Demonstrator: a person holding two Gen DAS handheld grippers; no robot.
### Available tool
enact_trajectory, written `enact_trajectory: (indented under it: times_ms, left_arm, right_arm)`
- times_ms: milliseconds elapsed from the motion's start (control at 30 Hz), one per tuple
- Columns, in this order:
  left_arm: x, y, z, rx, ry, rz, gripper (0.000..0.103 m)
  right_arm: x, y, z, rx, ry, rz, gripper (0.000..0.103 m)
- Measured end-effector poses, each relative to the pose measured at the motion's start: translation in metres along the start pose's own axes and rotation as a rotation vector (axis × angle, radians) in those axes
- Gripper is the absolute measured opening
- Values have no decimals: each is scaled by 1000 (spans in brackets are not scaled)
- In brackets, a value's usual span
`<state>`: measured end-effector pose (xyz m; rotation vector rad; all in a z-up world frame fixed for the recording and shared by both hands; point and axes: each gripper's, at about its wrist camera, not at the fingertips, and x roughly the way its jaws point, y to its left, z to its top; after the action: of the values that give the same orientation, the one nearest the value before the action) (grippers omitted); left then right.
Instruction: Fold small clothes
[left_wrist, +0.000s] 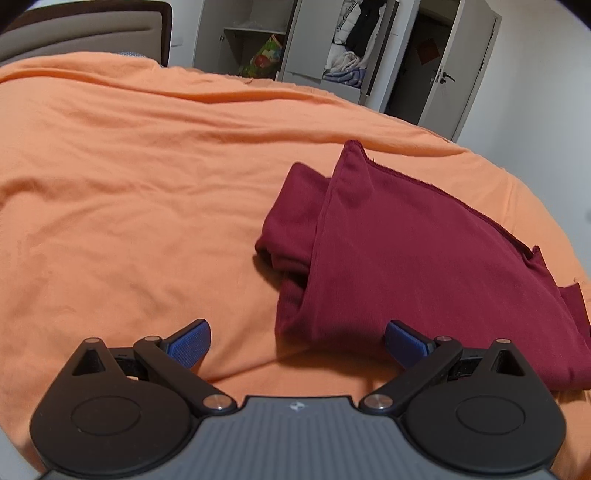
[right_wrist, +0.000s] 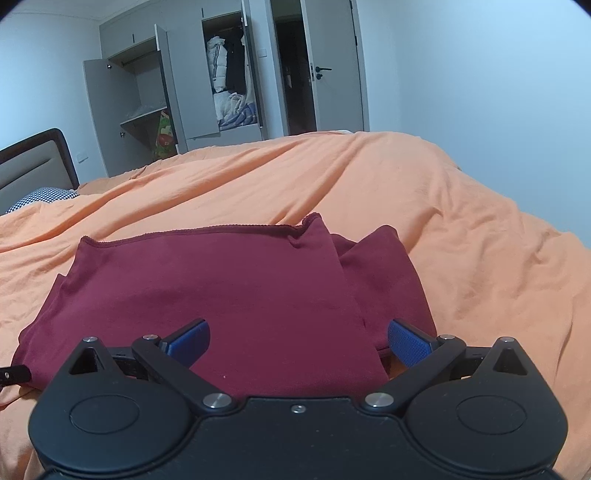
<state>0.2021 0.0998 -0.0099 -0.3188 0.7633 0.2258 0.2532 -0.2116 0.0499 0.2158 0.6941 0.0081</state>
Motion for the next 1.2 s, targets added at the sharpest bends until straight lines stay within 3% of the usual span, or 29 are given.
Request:
enact_trajectory:
  times_ms: [167, 400, 1200]
  left_arm:
    - [-8, -2, -6, 4, 21, -20, 103]
    - [-8, -12, -13, -18, 67, -125, 103]
    - [22, -11, 1, -57, 54, -142, 103]
  right_arm:
    - [1, 0, 0, -3, 0, 3, 102]
    - [4, 5, -1, -11, 10, 5, 102]
    - [25, 33, 12, -55, 8, 37, 102]
